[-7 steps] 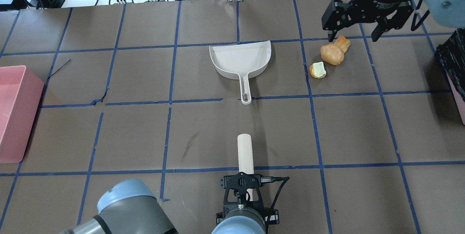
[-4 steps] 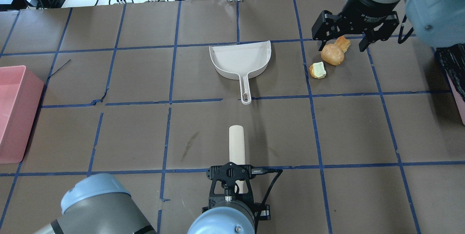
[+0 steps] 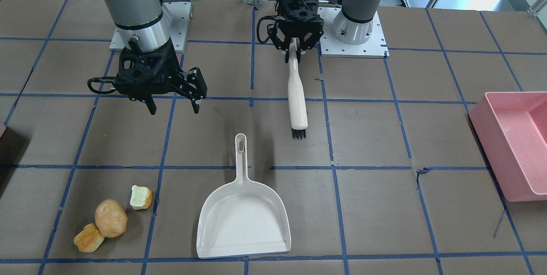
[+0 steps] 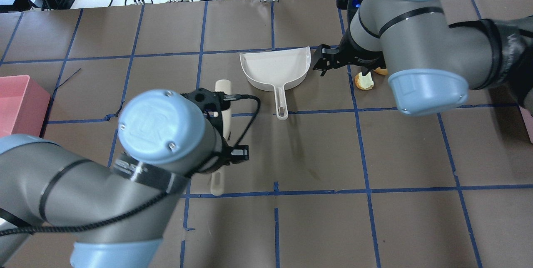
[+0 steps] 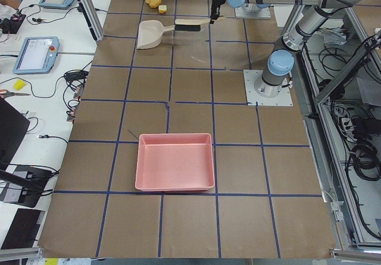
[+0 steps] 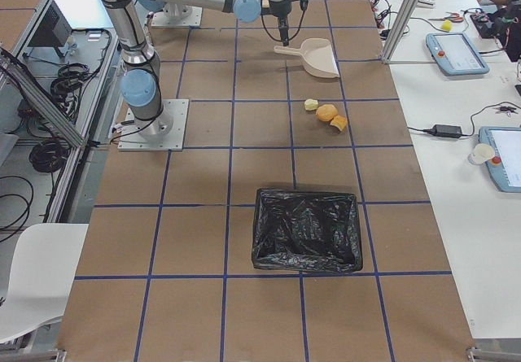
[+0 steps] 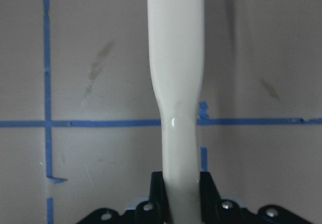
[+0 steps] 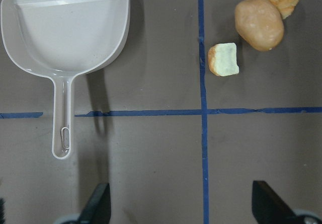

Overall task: Sweep and dump trash in nearest bin
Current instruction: 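Grasp the dustpan handle with the right gripper while the left carries the brush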

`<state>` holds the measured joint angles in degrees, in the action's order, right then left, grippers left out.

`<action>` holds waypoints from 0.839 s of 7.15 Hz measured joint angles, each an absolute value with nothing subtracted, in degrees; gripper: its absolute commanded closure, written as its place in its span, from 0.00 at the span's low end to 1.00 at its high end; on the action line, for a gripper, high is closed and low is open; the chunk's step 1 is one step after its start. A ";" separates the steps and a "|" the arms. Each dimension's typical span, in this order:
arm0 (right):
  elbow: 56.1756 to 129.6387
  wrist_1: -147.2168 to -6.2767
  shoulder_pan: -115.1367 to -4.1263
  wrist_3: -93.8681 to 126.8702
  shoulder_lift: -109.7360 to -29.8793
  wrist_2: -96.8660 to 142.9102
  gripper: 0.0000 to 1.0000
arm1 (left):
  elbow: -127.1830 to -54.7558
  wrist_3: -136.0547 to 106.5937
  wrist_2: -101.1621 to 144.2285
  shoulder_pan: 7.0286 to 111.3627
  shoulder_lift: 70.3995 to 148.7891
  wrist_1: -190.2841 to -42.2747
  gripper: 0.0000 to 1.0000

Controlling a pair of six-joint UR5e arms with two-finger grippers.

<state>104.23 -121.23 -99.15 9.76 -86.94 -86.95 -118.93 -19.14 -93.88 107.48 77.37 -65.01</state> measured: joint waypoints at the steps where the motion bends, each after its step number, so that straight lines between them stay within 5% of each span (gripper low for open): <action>1: 105.04 -126.54 -102.16 12.11 -83.90 -86.70 0.00 | -118.72 -11.49 -93.17 98.48 78.13 -64.83 1.00; 3: 105.41 -138.14 -107.91 16.30 -75.40 -88.02 0.00 | -118.35 1.26 -88.44 81.94 80.59 -63.08 1.00; 6: 105.91 -144.29 -111.25 17.59 -68.02 -92.67 0.04 | -118.12 10.22 -85.88 75.13 83.36 -60.19 1.00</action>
<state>105.91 -144.29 -111.25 17.59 -68.02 -92.67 -118.12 10.22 -85.88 75.13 83.36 -60.19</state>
